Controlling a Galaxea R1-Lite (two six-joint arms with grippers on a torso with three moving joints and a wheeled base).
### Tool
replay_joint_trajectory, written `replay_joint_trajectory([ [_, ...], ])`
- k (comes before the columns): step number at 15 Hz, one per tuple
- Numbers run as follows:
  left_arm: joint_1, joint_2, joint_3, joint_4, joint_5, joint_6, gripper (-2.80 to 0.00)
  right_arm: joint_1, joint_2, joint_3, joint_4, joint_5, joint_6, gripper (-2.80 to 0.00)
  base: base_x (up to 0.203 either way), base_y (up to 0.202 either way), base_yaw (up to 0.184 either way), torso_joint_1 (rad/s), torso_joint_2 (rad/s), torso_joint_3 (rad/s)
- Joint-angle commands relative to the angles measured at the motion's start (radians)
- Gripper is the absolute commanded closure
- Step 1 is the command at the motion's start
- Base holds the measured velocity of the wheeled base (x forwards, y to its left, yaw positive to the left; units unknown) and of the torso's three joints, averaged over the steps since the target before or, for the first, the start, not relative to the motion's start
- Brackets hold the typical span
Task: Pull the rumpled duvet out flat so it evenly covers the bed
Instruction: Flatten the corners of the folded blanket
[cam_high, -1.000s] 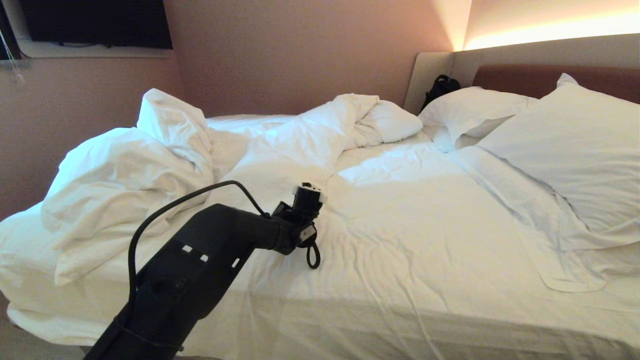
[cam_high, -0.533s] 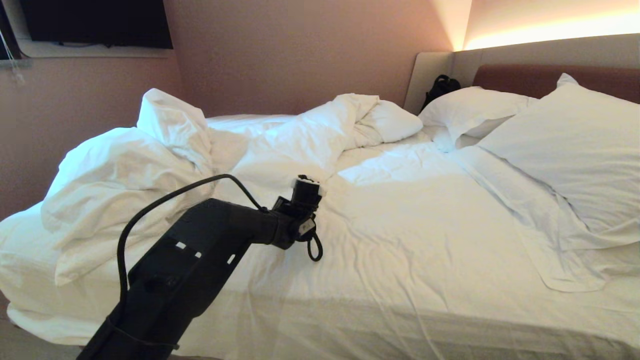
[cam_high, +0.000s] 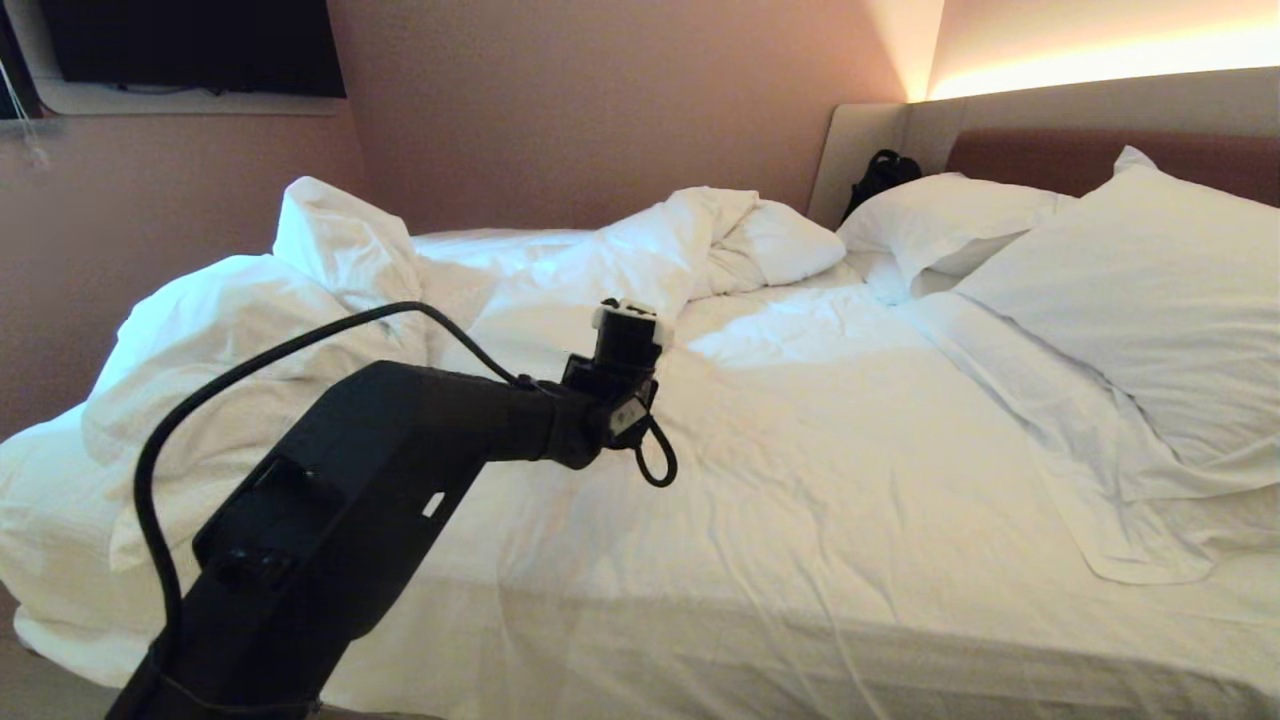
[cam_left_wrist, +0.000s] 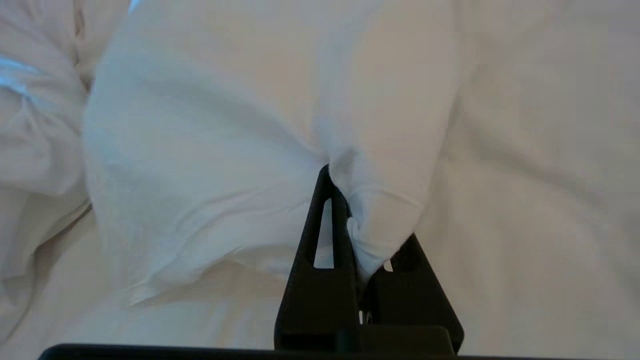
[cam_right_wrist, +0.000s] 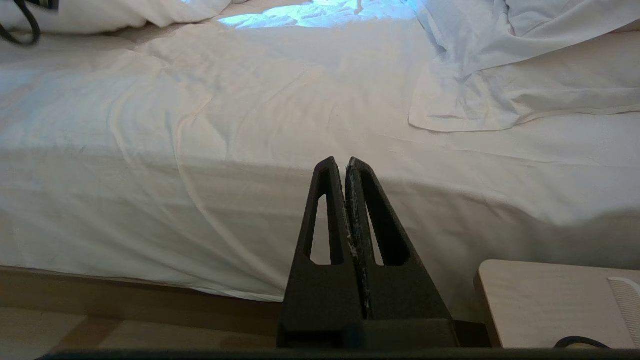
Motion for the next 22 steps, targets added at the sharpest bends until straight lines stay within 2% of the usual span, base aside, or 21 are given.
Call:
replay_joint_trajectory([
  [1,-0.040,-0.078,0.022,-0.003,0.000,-0.010,0.00,0.000,0.000,0.000,0.000,0.001,0.000,0.00,0.000,0.000,0.000,0.000,0.00,0.000],
  [7,-0.247,-0.240,0.136,-0.005,-0.002,-0.043,0.00,0.000,0.000,-0.001,0.000,0.001,0.000,0.00,0.000,0.000,0.000,0.000,0.00,0.000],
  [10,-0.346,-0.284,0.156,-0.005,-0.002,-0.048,0.00,0.000,0.000,-0.001,0.000,0.001,0.000,0.00,0.000,0.000,0.000,0.000,0.00,0.000],
  [16,-0.504,-0.322,0.147,-0.006,-0.002,-0.061,0.00,0.000,0.000,-0.001,0.000,0.001,0.000,0.00,0.000,0.000,0.000,0.000,0.00,0.000],
  [22,-0.598,-0.278,0.108,-0.013,-0.008,-0.070,0.00,0.000,0.000,-0.001,0.000,0.001,0.000,0.00,0.000,0.000,0.000,0.000,0.00,0.000],
])
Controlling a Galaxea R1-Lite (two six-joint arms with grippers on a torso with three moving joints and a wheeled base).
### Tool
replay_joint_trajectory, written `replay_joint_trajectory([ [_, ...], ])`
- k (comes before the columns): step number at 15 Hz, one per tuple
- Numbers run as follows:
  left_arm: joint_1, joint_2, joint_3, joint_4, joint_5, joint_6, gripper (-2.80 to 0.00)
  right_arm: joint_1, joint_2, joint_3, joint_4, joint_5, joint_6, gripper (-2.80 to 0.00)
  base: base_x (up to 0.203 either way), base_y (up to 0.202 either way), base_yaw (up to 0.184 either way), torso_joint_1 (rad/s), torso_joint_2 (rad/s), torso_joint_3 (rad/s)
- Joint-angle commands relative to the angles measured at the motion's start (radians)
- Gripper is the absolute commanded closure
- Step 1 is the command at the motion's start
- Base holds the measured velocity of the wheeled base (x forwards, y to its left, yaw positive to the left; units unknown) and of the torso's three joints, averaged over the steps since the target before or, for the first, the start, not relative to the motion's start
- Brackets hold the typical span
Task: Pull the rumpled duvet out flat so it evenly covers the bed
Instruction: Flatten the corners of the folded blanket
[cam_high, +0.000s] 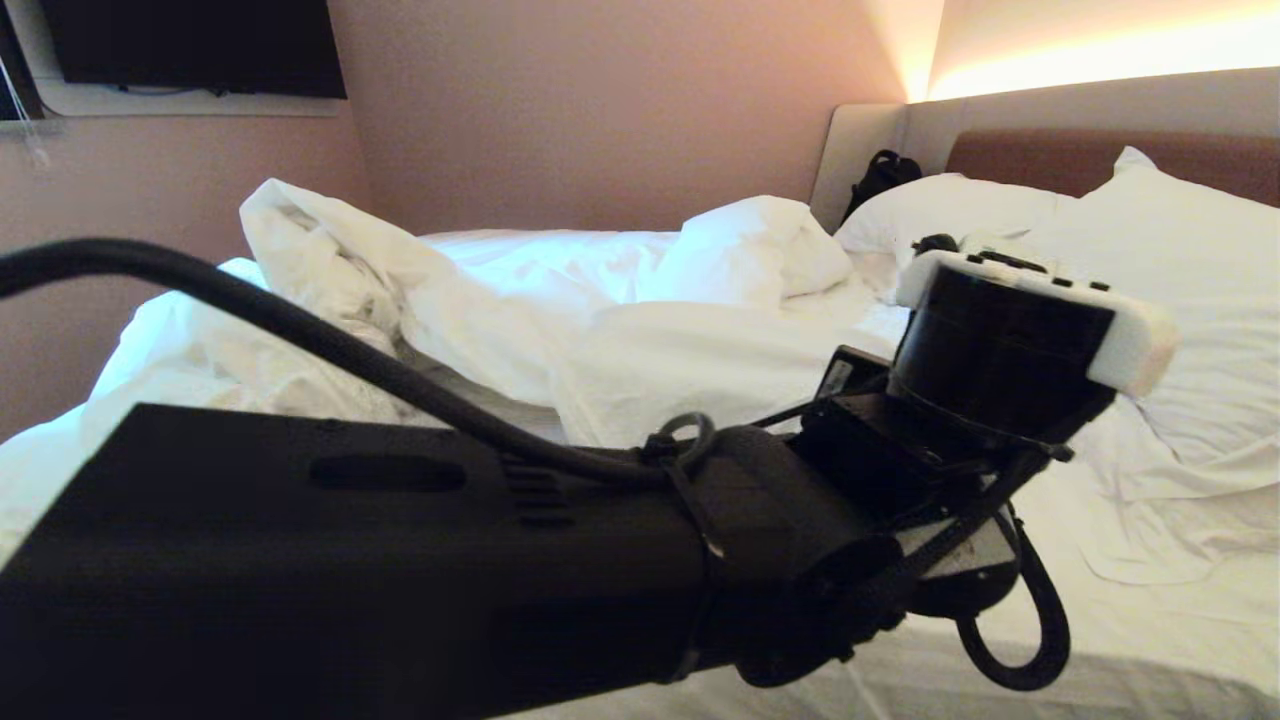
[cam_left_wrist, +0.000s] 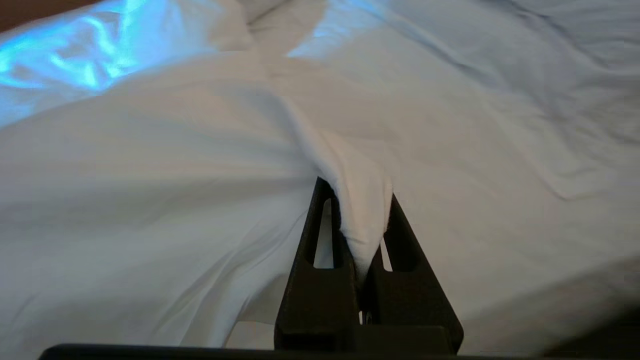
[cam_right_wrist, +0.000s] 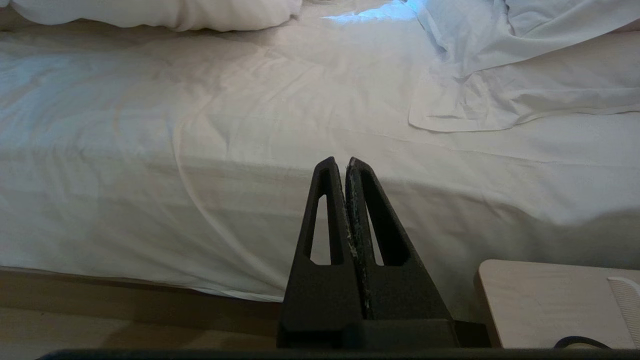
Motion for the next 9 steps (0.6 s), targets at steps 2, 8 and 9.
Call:
replay_joint_trajectory([
  [2,-0.033,0.043,-0.003,-0.002,-0.009,-0.022,0.00,0.000,0.000,0.000,0.000,0.001,0.000,0.00,0.000,0.000,0.000,0.000,0.00,0.000],
  [8,-0.046,0.114,0.008,0.000,-0.043,-0.063,0.00,0.000,0.000,0.000,0.000,0.001,0.000,0.00,0.000,0.000,0.000,0.000,0.00,0.000],
  [9,-0.048,0.125,0.002,0.000,-0.044,-0.062,0.00,0.000,0.000,0.000,0.000,0.001,0.000,0.00,0.000,0.000,0.000,0.000,0.00,0.000],
])
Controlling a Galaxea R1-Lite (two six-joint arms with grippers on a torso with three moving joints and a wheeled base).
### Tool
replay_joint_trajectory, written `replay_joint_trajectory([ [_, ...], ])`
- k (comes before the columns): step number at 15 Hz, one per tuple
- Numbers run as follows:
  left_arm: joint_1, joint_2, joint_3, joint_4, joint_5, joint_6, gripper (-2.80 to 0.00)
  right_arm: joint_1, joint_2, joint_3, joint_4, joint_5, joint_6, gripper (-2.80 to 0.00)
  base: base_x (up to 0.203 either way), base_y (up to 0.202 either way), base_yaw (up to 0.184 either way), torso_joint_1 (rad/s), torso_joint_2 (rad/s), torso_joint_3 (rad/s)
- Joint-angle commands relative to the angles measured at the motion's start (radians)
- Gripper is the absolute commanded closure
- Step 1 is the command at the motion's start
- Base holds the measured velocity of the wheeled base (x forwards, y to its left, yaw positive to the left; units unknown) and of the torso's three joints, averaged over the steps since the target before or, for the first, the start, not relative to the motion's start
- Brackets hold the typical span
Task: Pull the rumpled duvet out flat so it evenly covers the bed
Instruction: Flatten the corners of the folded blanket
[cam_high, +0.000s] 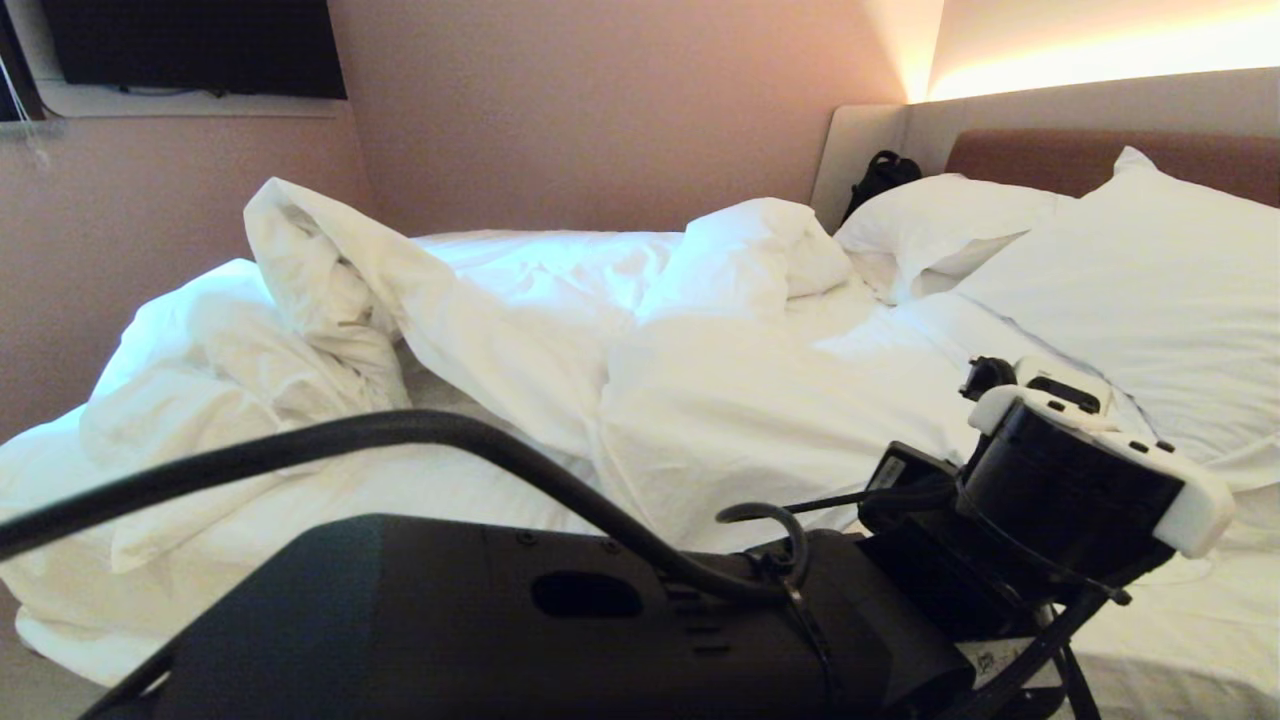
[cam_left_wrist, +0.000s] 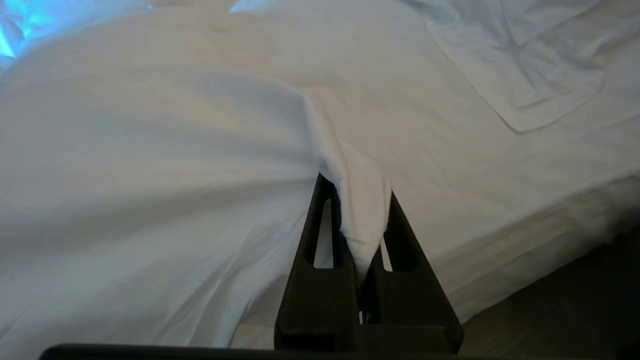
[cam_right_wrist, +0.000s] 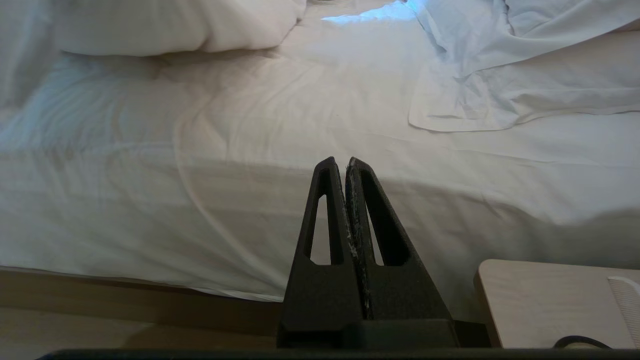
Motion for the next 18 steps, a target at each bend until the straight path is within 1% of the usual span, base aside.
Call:
replay_joint_trajectory([
  [1,-0.004,0.031,-0.015,-0.001,0.003,0.000,0.00,0.000,0.000,0.000,0.000,0.001,0.000,0.00,0.000,0.000,0.000,0.000,0.00,0.000],
  [7,-0.009,0.112,-0.143,0.010,0.002,-0.001,0.00,0.000,0.000,0.000,0.000,0.001,0.000,0.00,0.000,0.000,0.000,0.000,0.00,0.000],
  [14,-0.006,0.150,-0.142,0.010,0.004,0.005,0.00,0.000,0.000,0.000,0.000,0.001,0.000,0.00,0.000,0.000,0.000,0.000,0.00,0.000],
  [15,-0.006,0.152,-0.142,0.010,0.002,0.005,-2.80,0.000,0.000,0.000,0.000,0.001,0.000,0.00,0.000,0.000,0.000,0.000,0.00,0.000],
  [18,-0.003,0.140,-0.131,0.016,-0.001,0.000,-2.80,0.000,0.000,0.000,0.000,0.001,0.000,0.00,0.000,0.000,0.000,0.000,0.00,0.000],
])
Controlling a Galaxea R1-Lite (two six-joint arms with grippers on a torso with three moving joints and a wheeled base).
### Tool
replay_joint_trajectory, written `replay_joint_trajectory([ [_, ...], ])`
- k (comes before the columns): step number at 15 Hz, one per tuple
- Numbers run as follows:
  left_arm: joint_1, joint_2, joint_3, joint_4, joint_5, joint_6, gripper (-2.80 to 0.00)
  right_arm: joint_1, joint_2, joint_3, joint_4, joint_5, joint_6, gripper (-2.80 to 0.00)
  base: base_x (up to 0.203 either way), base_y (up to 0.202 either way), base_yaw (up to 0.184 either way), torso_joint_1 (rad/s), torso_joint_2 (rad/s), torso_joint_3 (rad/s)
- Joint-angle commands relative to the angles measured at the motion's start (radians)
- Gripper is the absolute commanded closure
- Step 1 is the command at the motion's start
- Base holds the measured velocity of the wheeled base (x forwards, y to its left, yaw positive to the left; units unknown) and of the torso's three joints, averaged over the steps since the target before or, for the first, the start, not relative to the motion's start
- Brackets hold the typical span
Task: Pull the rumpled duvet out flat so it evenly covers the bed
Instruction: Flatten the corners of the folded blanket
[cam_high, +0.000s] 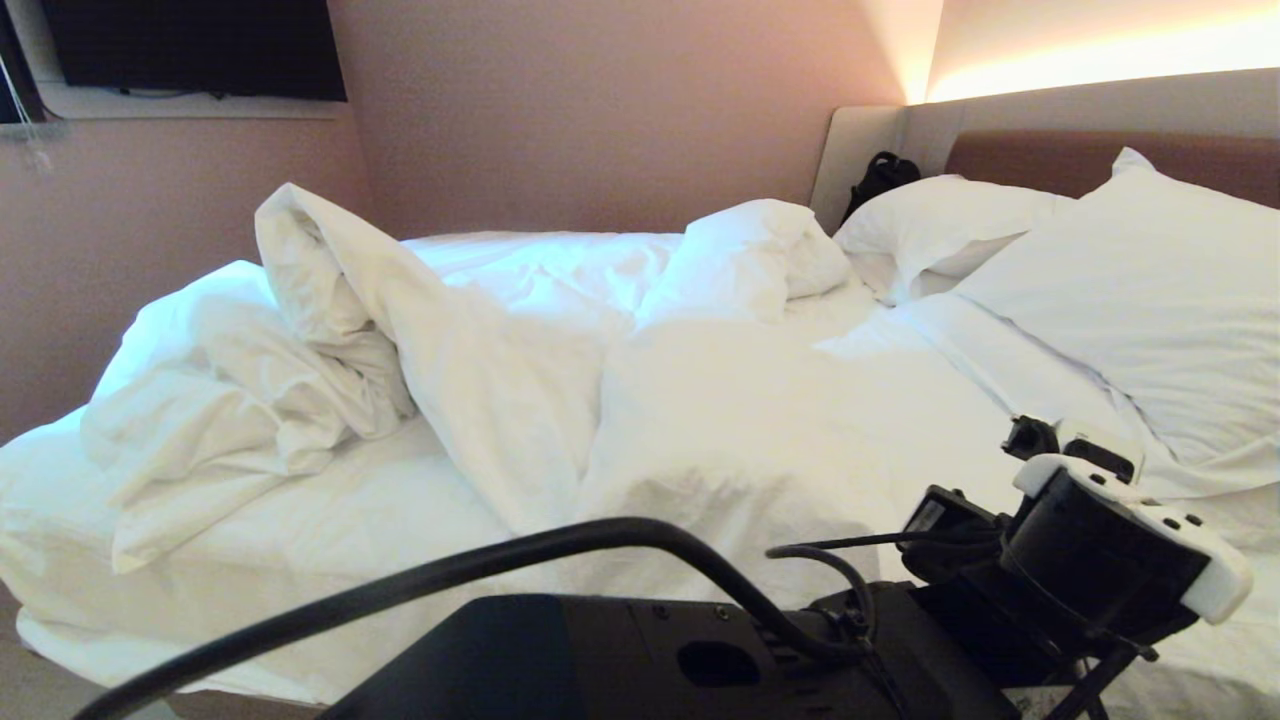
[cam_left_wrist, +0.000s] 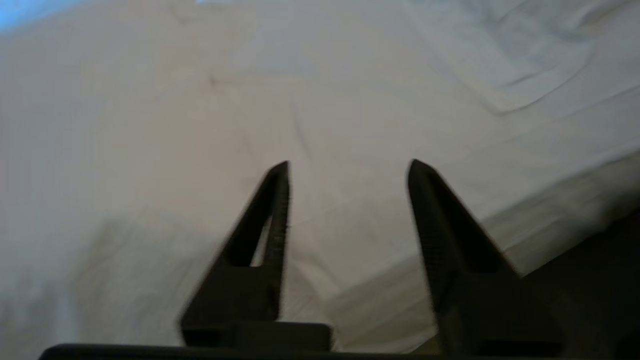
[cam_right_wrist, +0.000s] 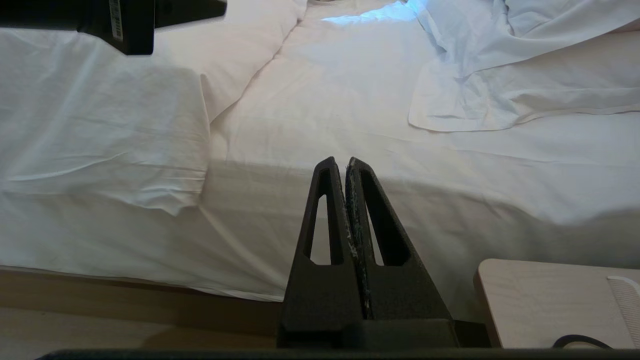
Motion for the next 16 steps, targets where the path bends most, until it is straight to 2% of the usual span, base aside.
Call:
replay_joint_trajectory([
  [1,0.001,-0.013,0.014,0.016,0.006,-0.002,-2.80,0.000,0.000,0.000,-0.001,0.000,0.000,0.00,0.000,0.000,0.000,0.000,0.00,0.000],
  [3,0.015,-0.051,0.008,0.056,0.007,-0.010,-2.80,0.000,0.000,0.000,-0.001,0.000,0.000,0.00,0.000,0.000,0.000,0.000,0.00,0.000],
  [5,0.084,-0.105,0.010,0.088,0.007,-0.016,-2.80,0.000,0.000,0.000,-0.001,0.000,0.000,0.00,0.000,0.000,0.000,0.000,0.00,0.000],
  [9,0.309,-0.209,0.071,0.116,0.010,-0.045,-2.80,0.000,0.000,0.000,-0.001,0.000,0.000,0.00,0.000,0.000,0.000,0.000,0.00,0.000],
  [11,0.459,-0.246,0.094,0.120,-0.021,-0.085,-2.80,0.000,0.000,0.000,-0.001,0.000,0.000,0.00,0.000,0.000,0.000,0.000,0.00,0.000],
  [12,0.523,-0.262,0.107,0.125,-0.054,-0.117,0.00,0.000,0.000,0.000,-0.001,0.000,0.000,0.00,0.000,0.000,0.000,0.000,0.00,0.000],
  [16,0.733,-0.301,0.166,0.162,-0.249,-0.324,0.00,0.000,0.000,0.000,-0.001,0.000,0.000,0.00,0.000,0.000,0.000,0.000,0.00,0.000],
])
